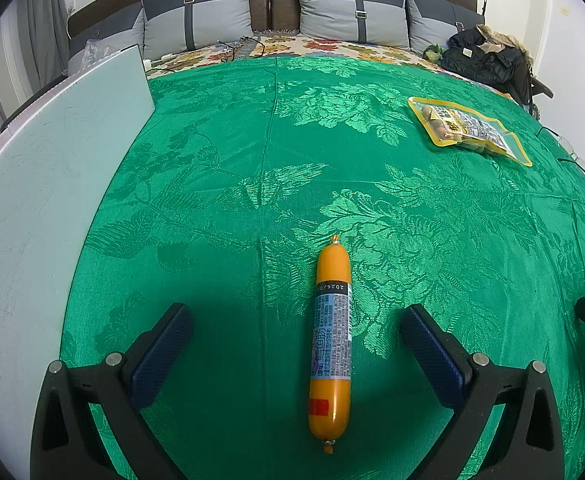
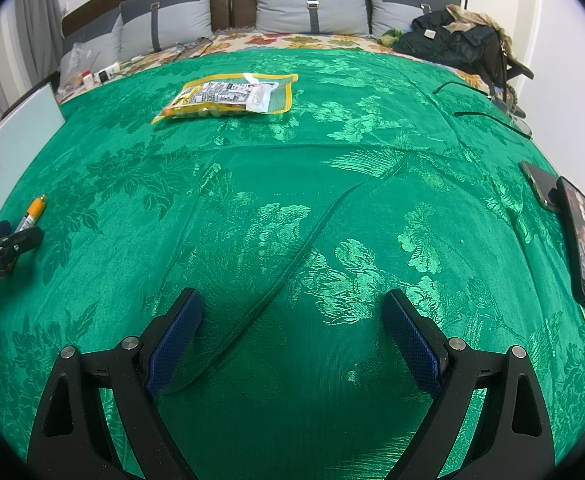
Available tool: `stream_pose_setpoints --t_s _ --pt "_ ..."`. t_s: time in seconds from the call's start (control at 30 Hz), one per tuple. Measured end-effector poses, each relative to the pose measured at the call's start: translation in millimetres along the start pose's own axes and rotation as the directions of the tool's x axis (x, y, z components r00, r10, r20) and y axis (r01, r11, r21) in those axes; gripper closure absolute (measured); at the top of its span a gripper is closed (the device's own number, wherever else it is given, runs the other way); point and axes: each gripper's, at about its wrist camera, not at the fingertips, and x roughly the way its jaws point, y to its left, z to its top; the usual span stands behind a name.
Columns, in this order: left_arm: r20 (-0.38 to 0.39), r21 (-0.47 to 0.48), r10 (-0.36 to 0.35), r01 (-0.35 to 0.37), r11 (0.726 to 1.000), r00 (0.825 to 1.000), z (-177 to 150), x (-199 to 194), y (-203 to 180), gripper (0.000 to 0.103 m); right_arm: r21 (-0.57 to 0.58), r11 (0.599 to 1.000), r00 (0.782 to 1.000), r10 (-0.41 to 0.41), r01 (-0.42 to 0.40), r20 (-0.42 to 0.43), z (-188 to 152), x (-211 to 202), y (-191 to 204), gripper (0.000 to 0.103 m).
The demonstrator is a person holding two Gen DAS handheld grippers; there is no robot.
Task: Organize snacks
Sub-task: 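Grasp the yellow-bordered peanut bag with the right tool while the left tool holds the sausage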
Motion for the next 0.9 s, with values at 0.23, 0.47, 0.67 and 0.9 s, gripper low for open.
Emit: stream_pose_setpoints --t_s 0.23,0.47,0.67,0.9 --pt "0.0 0.0 0.0 0.0 1.0 1.0 0.0 -0.1 0.0 0.0 -0.045 0.998 0.999 0.035 -0.035 -0.02 6.6 2.2 1.3 0.01" --pt "0.0 0.0 0.0 0.0 1.0 1.0 -0.1 0.0 0.0 0.0 -0.439 0.873 0.974 0.224 -0.212 -0.025 117.3 15.8 22.5 0.011" --pt "0.0 0.0 0.0 0.0 1.0 1.0 -0.1 0.1 0.0 0.0 -0.755 0.612 0.971 0.113 -0.234 -0.21 161.2 74.9 68.6 0.011" --pt "0.0 -0.001 0.0 0.0 1.0 1.0 -0.2 0.4 0.0 0.0 -0.85 0.489 0.98 0.077 -0.198 -0.184 187.2 111.6 94.8 0.011"
